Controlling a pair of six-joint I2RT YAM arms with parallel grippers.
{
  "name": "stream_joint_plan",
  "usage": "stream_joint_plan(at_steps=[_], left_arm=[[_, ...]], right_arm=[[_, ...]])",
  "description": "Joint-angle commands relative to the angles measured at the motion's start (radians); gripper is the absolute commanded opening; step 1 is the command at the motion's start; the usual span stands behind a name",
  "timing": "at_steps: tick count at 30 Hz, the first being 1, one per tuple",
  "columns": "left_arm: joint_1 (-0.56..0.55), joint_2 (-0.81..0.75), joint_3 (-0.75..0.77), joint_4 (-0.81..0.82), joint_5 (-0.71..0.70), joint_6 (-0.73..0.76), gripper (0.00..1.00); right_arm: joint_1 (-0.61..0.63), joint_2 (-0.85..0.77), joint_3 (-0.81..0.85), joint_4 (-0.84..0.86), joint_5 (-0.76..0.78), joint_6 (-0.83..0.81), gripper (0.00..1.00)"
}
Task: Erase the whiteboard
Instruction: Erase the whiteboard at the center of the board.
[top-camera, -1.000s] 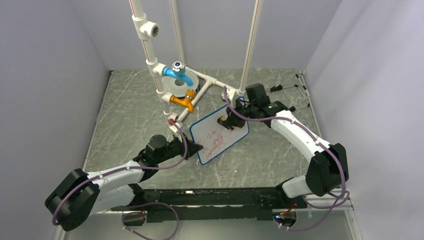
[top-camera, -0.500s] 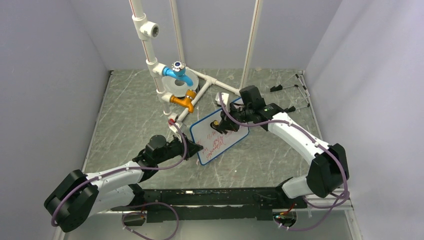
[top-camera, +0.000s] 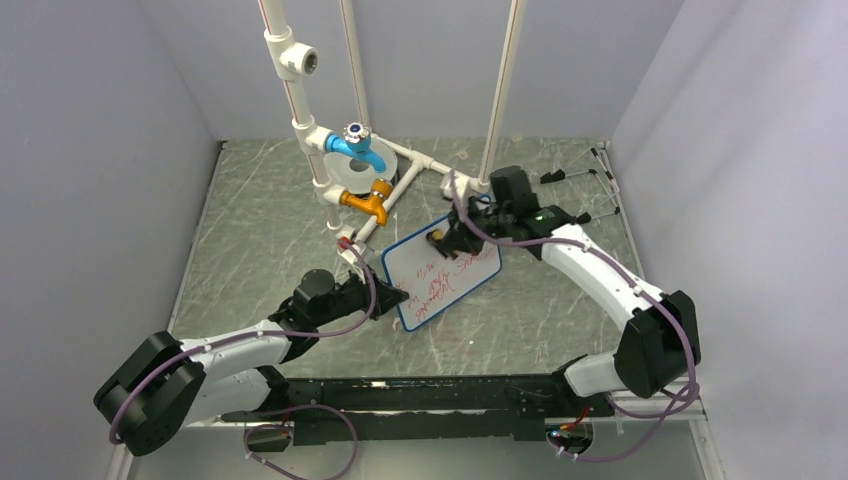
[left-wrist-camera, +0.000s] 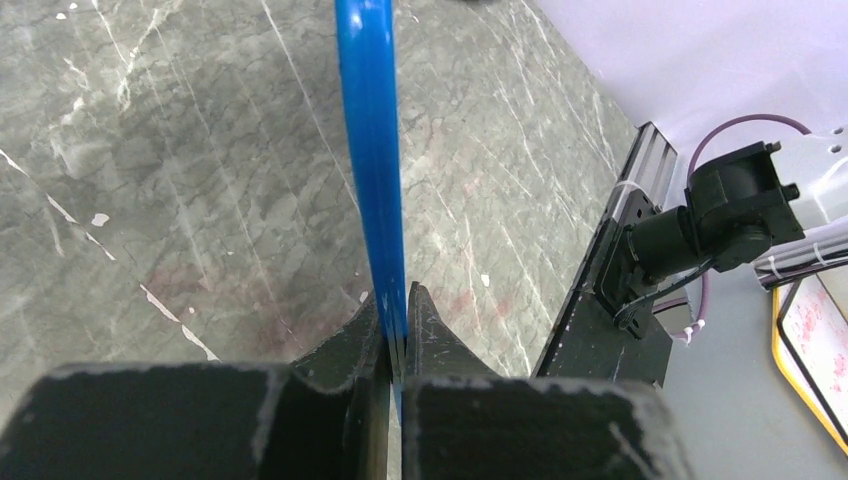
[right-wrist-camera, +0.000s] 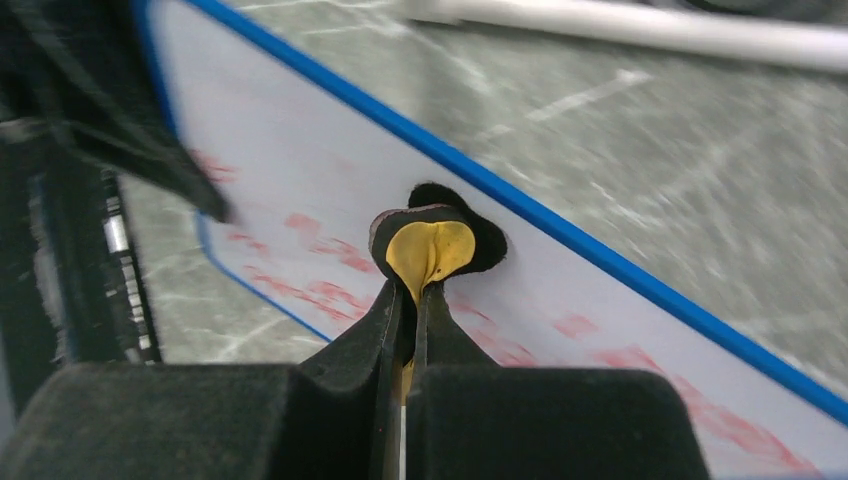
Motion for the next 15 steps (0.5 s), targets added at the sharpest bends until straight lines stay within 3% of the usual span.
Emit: stream_joint_plan(at_steps=[1, 5, 8, 15], left_arm=[[-0.011, 0.007, 0.029, 0.136, 0.067, -0.03, 0.0], [-0.013, 0.019, 0.034, 0.138, 0.064, -0.033, 0.0], [-0.013, 0.021, 0.037, 0.128, 0.06, -0.026, 0.0], [-0.013, -0.011, 0.037, 0.064, 0.042, 0.005, 0.0]], right_arm=[[0.157, 0.027, 0.032, -0.025, -0.094, -0.055, 0.0], [0.23, 0.055, 0.05, -0.034, -0.076, -0.054, 0.0], [0.212, 0.056, 0.051, -0.018, -0.002, -0.039, 0.0], [-0.055, -0.008, 0.006, 0.067, 0.086, 0.051, 0.0]])
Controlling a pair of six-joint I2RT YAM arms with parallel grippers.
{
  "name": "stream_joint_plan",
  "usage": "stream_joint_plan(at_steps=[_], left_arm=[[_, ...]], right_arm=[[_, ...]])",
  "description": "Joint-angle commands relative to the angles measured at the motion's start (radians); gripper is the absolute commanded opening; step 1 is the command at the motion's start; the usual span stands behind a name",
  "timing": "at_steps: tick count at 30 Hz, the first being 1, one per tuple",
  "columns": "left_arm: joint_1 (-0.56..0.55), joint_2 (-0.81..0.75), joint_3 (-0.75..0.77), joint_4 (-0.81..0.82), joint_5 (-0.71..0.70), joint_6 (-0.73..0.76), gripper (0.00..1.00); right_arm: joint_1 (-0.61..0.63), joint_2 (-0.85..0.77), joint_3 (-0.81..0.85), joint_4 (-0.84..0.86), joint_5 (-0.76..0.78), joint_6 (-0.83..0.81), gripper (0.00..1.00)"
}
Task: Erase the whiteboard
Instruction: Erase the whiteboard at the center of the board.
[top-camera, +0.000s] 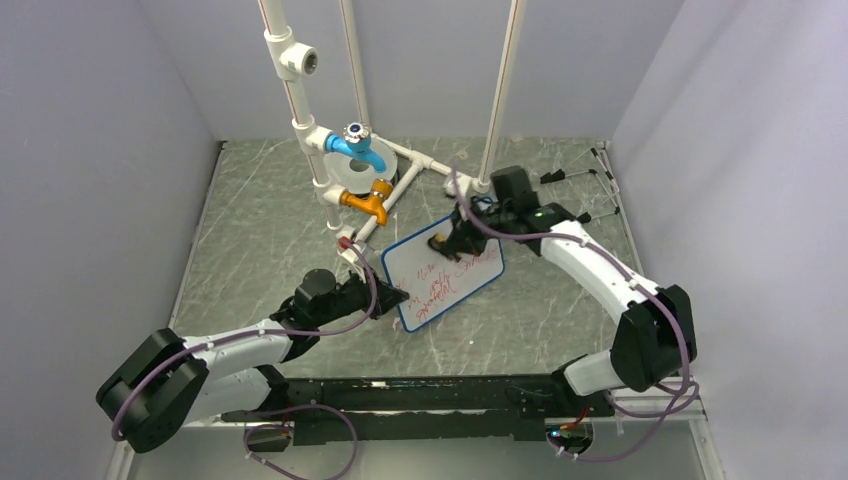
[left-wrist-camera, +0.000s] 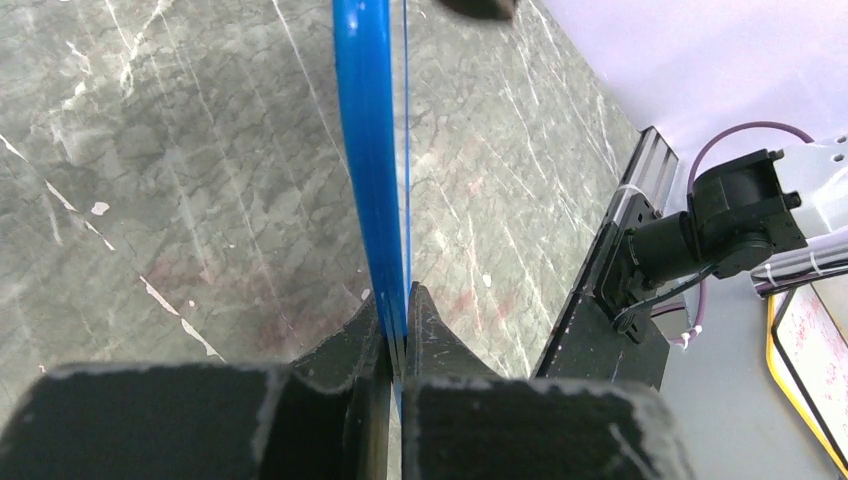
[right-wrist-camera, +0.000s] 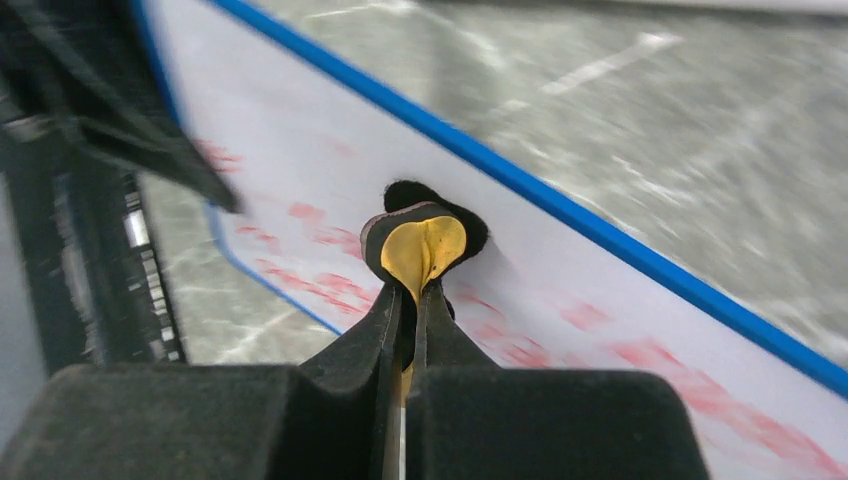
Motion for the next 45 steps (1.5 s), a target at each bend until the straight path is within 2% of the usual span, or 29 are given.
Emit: stream_joint_plan(at_steps=[1, 5, 9, 12, 21, 24, 30, 33, 40, 45], left_arm=[[-0.013, -0.039, 0.038, 0.051, 0.05, 0.033, 0.0], [-0.015, -0.044, 0.044, 0.045, 0.058, 0.034, 0.0], [-0.014, -0.053, 0.039, 0.038, 0.049, 0.032, 0.0], [-0.014, -0.066, 0.036, 0.02, 0.049, 0.037, 0.0], [-0.014, -0.076, 0.036, 0.005, 0.065, 0.059, 0.0], [-0.014, -0.069, 0.039, 0.008, 0.072, 0.059, 0.0], [-0.014, -0.096, 0.034, -0.015, 0.055, 0.063, 0.0], [-0.013, -0.107, 0.034, -0.026, 0.051, 0.068, 0.0], [-0.014, -0.093, 0.036, -0.031, 0.06, 0.08, 0.0], [-0.014, -0.092, 0.037, -0.03, 0.062, 0.083, 0.0]], right_arm=[[-0.148, -0.049, -0.008, 0.115, 0.147, 0.044, 0.0], [-0.14, -0.033, -0.014, 0.104, 0.13, 0.026, 0.0], [-0.038, -0.034, -0.008, 0.059, 0.054, -0.043, 0.0], [-0.014, -0.026, 0.001, 0.042, 0.037, -0.06, 0.0], [-0.188, -0.071, -0.023, 0.13, 0.183, 0.032, 0.0], [-0.181, -0.063, -0.034, 0.128, 0.147, 0.023, 0.0], [-0.073, -0.047, -0.022, 0.064, 0.041, -0.055, 0.0], [-0.048, -0.044, -0.014, 0.053, 0.039, -0.068, 0.0], [-0.174, -0.071, -0.024, 0.124, 0.192, 0.011, 0.0], [-0.185, -0.07, -0.035, 0.114, 0.151, -0.007, 0.0]])
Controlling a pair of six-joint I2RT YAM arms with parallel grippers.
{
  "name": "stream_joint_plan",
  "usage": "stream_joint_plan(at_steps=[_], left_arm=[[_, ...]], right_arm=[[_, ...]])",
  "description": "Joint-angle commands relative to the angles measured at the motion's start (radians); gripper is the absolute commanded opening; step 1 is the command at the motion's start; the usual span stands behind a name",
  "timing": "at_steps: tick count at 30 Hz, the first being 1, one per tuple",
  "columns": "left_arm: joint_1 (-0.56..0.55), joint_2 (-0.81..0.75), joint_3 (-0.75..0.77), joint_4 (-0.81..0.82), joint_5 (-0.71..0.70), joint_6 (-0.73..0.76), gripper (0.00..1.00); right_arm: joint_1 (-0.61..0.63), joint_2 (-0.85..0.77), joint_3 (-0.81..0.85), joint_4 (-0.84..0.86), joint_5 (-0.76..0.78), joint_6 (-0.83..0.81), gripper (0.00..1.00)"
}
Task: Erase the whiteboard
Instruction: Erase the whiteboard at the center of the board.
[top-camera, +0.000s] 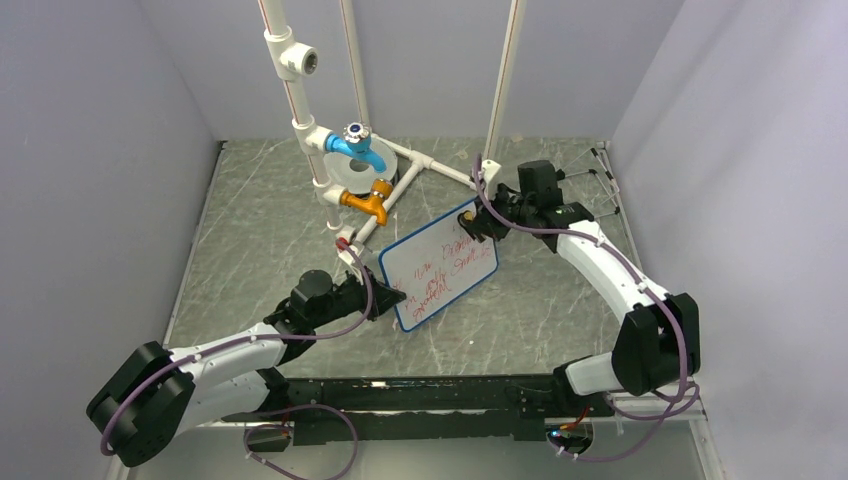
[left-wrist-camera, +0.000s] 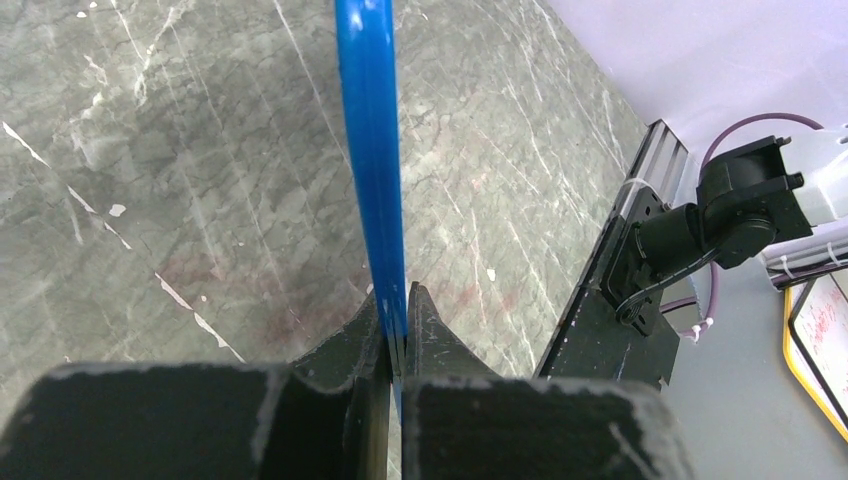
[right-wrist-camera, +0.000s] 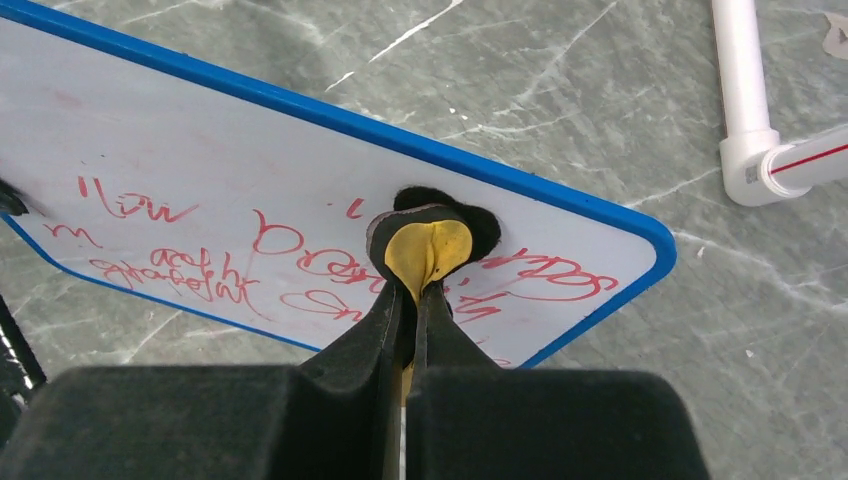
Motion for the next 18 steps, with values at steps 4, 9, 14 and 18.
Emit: stream_joint_plan(at_steps=[4, 9, 14, 18], left_arm=[[-0.012, -0.015, 0.028, 0.056, 0.065, 0.043, 0.0], [-0.013, -0.023, 0.034, 0.038, 0.057, 0.05, 0.0], [-0.012, -0.013, 0.036, 0.028, 0.058, 0.058, 0.0], [-0.013, -0.002, 0.039, 0.03, 0.066, 0.063, 0.0]], right_arm=[[0.085, -0.011, 0.0, 0.012, -0.026, -0.058, 0.0], [0.174, 0.003, 0.013, -0.029, -0.076, -0.108, 0.0], [0.129, -0.008, 0.013, 0.023, 0.047, -0.058, 0.0], [0.034, -0.027, 0.0, 0.067, 0.137, -0.012, 0.0]])
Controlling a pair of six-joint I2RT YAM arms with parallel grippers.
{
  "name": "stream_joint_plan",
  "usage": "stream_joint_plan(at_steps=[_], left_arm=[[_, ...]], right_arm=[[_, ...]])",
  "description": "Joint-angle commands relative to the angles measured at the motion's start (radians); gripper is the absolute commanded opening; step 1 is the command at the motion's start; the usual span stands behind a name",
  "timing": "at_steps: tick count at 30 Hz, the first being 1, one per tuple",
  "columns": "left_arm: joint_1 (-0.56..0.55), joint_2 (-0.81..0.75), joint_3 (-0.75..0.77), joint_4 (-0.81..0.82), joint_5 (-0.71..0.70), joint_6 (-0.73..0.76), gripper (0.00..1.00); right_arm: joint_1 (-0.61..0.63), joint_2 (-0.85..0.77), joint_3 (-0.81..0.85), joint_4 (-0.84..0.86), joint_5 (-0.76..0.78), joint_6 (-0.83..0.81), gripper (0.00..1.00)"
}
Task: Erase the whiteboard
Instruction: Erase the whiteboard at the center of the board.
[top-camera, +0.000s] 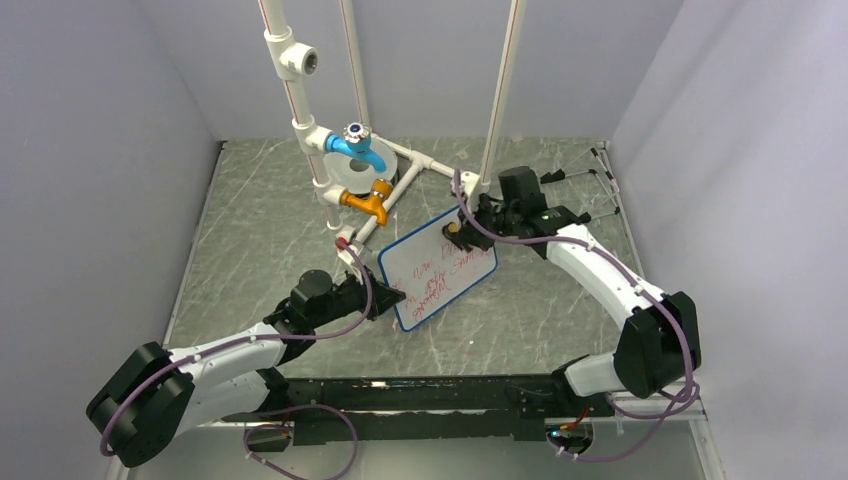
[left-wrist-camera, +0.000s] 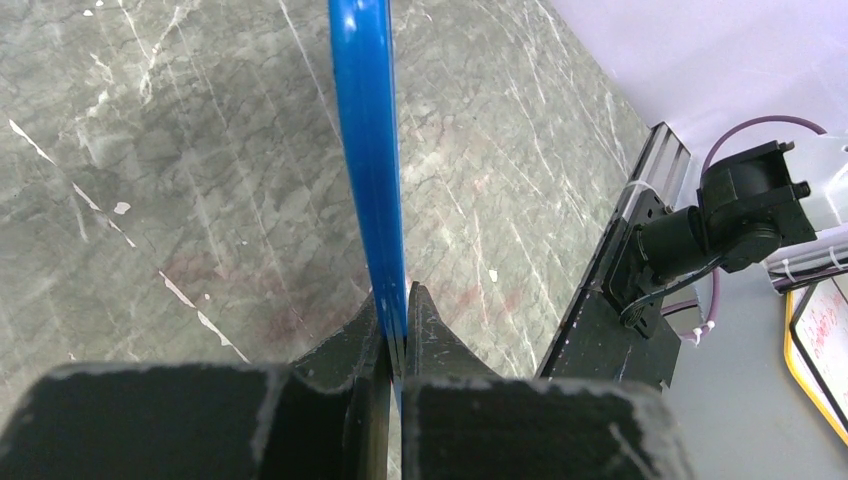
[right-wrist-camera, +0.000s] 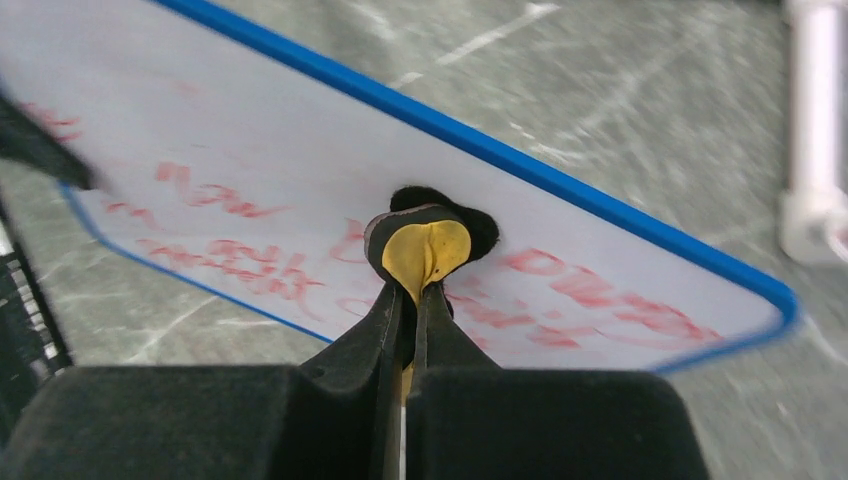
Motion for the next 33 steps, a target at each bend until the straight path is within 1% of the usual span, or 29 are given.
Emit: stream_joint_plan(at_steps=[1, 3, 5, 13, 16, 20, 22, 24, 26, 28, 31, 33], left_arm=[[-0.014, 0.002, 0.04, 0.036, 0.073, 0.066, 0.0], [-0.014, 0.003, 0.044, 0.034, 0.076, 0.068, 0.0], [-0.013, 0.001, 0.048, 0.031, 0.076, 0.07, 0.0], [-0.013, -0.02, 0.044, 0.012, 0.062, 0.075, 0.0], [-0.013, -0.017, 0.045, 0.014, 0.064, 0.076, 0.0], [-0.013, -0.003, 0.044, 0.029, 0.071, 0.075, 0.0], [-0.013, 0.001, 0.041, 0.039, 0.074, 0.072, 0.0], [-0.014, -0.002, 0.037, 0.042, 0.073, 0.073, 0.0], [-0.013, -0.009, 0.031, 0.043, 0.071, 0.075, 0.0], [-0.014, -0.016, 0.025, 0.044, 0.066, 0.074, 0.0], [-0.013, -0.012, 0.055, -0.003, 0.067, 0.087, 0.0], [-0.013, -0.001, 0.071, -0.013, 0.066, 0.088, 0.0]], right_arm=[[-0.098, -0.029, -0.001, 0.095, 0.132, 0.039, 0.0], [-0.104, -0.032, -0.005, 0.091, 0.113, 0.03, 0.0], [-0.095, -0.025, -0.005, 0.077, 0.054, 0.025, 0.0], [0.039, -0.009, 0.026, -0.027, -0.138, -0.073, 0.0], [0.034, -0.011, 0.031, -0.019, -0.108, -0.062, 0.0], [-0.056, -0.026, 0.022, 0.044, 0.027, 0.009, 0.0], [-0.096, -0.029, 0.015, 0.056, 0.049, 0.018, 0.0], [-0.113, -0.029, 0.003, 0.061, 0.038, 0.017, 0.0], [-0.11, -0.019, 0.002, 0.051, -0.01, 0.014, 0.0], [-0.079, -0.008, 0.006, 0.029, -0.07, -0.011, 0.0], [-0.009, -0.019, 0.008, -0.002, -0.126, -0.054, 0.0], [0.012, -0.023, 0.011, -0.002, -0.139, -0.047, 0.0]])
